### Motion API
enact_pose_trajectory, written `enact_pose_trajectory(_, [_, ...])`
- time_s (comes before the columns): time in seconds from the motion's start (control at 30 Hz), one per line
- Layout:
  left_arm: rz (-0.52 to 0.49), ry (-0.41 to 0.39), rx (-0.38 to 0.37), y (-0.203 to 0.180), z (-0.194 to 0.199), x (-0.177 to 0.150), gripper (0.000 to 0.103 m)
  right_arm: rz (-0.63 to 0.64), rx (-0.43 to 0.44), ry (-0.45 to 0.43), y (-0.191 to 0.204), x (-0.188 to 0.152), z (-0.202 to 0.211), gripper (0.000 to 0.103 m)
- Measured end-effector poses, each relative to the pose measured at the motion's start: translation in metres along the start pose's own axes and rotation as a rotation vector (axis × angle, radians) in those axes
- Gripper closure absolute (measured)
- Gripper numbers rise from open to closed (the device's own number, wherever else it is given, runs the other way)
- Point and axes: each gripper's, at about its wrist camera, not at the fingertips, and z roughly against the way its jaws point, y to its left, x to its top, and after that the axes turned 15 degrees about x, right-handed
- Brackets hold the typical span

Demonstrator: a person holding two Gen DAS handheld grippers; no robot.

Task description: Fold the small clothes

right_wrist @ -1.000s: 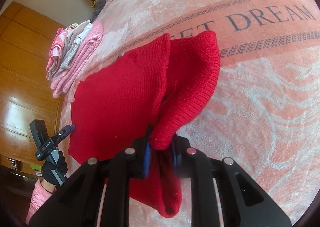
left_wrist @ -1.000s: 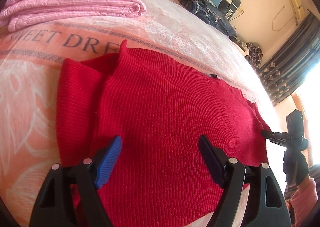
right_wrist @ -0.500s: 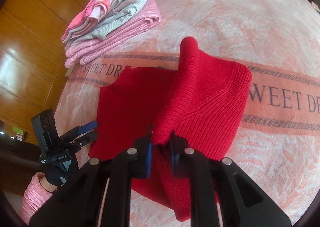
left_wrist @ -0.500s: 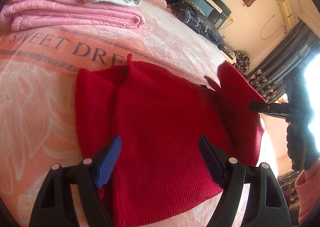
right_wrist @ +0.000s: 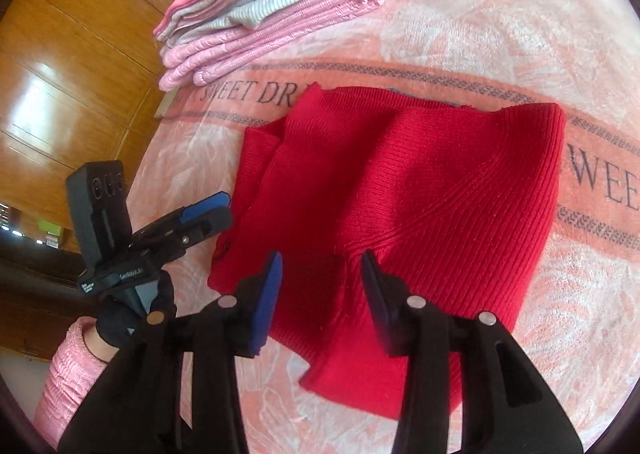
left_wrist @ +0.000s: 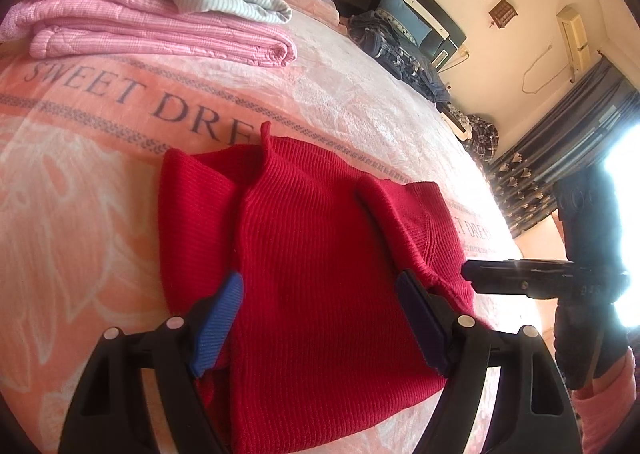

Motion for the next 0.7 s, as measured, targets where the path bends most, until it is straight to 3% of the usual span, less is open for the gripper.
enact_pose_trajectory(0.13, [0.018,-0.007,-0.026,-0.009,0.004,0.007,0.023,0.061,-0.055,0.035,0.01,-0.031,0.019,0.054])
enact_pose_trajectory(0.33, [0.015,0.002,-0.021,-0.019,0.002,0.011,0.023,0.173,-0.095,0.102,0.01,-0.087,0.001,0.054])
enact_pose_trajectory(0.47, [0.032,0.013,-0.009,-0.019,-0.004,0.013,0.023,0.238,-0.111,0.127,0.019,-0.094,-0.023,0.054])
enact_pose_trajectory(0.7, [0.043,0.043,-0.004,-0.021,-0.014,0.014,0.023,0.308,-0.244,0.196,0.019,-0.096,-0.065,0.05])
